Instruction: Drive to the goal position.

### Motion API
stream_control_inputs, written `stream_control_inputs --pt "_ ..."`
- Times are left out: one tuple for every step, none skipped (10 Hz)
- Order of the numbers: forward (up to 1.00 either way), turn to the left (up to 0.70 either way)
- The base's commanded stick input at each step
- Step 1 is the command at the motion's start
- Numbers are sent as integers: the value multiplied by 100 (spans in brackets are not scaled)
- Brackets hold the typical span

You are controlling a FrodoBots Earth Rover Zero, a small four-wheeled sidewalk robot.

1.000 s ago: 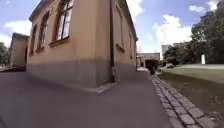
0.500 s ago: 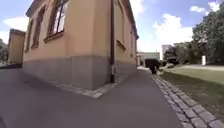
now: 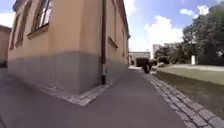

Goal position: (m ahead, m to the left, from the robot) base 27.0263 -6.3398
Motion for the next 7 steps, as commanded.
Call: stream_control_inputs --pt "85 -33" --pt "85 -33" --pt "85 -33" --pt "85 -33" --pt "85 -33" --pt "85 -33" --pt "85 -18"
